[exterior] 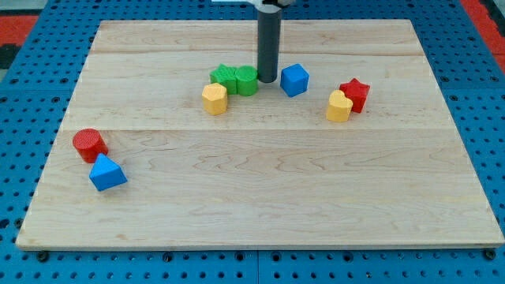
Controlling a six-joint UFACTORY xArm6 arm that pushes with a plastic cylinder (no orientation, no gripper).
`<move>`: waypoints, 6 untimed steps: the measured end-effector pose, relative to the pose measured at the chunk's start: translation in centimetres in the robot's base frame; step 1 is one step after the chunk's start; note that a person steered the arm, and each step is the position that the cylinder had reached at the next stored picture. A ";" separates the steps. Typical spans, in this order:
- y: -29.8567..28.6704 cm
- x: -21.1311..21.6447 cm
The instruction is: Move the green blocks above the yellow hexagon
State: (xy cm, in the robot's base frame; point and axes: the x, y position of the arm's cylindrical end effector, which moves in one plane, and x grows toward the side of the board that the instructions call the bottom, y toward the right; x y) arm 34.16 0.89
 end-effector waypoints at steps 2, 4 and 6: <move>-0.3 0.3; -5.9 1.6; -6.5 1.3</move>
